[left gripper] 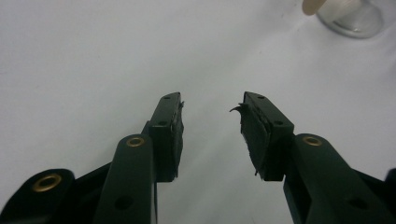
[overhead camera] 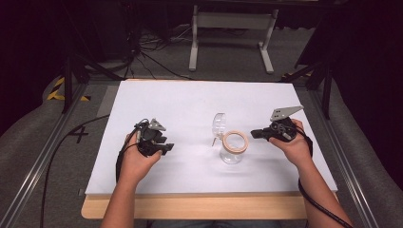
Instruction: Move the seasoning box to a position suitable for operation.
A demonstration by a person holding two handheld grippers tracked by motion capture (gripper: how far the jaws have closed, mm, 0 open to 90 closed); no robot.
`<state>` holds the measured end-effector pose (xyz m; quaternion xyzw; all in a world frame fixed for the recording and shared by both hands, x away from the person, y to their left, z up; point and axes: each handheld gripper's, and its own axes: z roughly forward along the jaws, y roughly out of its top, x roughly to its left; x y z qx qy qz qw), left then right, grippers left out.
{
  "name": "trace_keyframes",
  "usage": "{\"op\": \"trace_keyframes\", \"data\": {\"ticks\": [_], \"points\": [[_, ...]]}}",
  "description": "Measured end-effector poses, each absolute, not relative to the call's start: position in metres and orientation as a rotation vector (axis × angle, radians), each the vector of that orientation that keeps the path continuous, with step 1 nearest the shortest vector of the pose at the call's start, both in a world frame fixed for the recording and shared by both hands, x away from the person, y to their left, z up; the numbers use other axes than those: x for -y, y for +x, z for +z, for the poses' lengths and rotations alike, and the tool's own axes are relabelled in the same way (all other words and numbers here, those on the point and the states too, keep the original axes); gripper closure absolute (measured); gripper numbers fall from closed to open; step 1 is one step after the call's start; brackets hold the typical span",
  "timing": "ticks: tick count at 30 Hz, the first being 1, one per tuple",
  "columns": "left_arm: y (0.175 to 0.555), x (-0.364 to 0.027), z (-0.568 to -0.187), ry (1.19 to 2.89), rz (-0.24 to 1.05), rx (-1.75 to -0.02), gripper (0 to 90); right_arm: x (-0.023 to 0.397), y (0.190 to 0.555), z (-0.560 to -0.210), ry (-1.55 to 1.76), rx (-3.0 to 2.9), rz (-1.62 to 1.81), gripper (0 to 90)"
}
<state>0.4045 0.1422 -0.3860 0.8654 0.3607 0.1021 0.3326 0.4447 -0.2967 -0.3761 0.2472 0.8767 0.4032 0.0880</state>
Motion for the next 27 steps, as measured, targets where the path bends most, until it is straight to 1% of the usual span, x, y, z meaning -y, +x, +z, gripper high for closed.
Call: {"op": "trace_keyframes", "data": {"ticks": [2, 5, 12, 17, 20, 22, 27], "points": [[0.401, -0.142, -0.38, 2.233, 0.266, -0.941, 58.3, 0.295, 0.444, -0.376, 0.735, -2.609, 1.203, 89.5], [0.396, -0.141, -0.372, 2.191, 0.233, -0.896, 57.1, 0.297, 0.442, -0.371, 0.732, -2.6, 1.228, 89.6], [0.385, -0.131, -0.358, 2.176, 0.185, -0.823, 53.4, 0.302, 0.443, -0.372, 0.735, -2.607, 1.253, 89.6], [0.384, -0.126, -0.355, 2.164, 0.157, -0.834, 49.1, 0.29, 0.444, -0.379, 0.697, -2.628, 1.24, 89.6], [0.386, -0.123, -0.359, 2.201, 0.174, -0.859, 47.5, 0.289, 0.448, -0.391, 0.723, -2.65, 1.201, 89.6], [0.387, -0.123, -0.361, 2.219, 0.15, -0.881, 45.7, 0.286, 0.45, -0.394, 0.716, -2.651, 1.204, 89.6], [0.386, -0.122, -0.362, 2.209, 0.153, -0.88, 45.3, 0.28, 0.451, -0.399, 0.697, -2.671, 1.195, 89.6]]}}
